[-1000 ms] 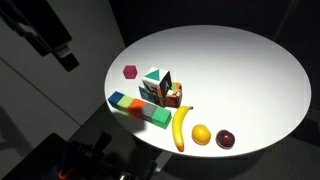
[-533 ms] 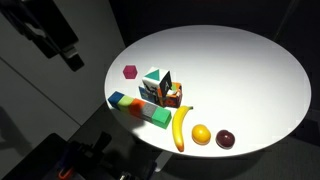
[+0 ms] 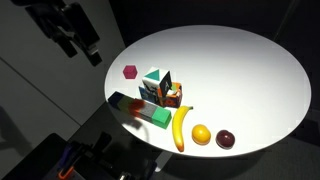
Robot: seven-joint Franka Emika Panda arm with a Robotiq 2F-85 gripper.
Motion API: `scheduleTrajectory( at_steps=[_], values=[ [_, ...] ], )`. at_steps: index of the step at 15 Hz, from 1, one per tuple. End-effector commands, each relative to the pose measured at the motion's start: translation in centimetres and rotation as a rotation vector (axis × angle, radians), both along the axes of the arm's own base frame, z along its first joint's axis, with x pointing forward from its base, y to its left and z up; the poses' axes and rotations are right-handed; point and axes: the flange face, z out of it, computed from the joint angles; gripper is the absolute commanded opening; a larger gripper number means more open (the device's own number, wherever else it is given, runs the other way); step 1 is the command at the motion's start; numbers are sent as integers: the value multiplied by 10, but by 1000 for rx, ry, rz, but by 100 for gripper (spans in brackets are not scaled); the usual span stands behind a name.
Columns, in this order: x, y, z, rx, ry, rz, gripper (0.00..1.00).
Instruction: Pick up the block with the number one on it and put it on the table
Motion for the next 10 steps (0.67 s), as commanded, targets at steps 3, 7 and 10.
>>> scheduleTrajectory(
  at_steps=[3,7,10],
  values=[
    [42,4,-16,-22,-6,-17,100],
    [74,1,-28,-37,-4,-44,100],
    [95,-6,-37,-56,3,-61,100]
  ],
)
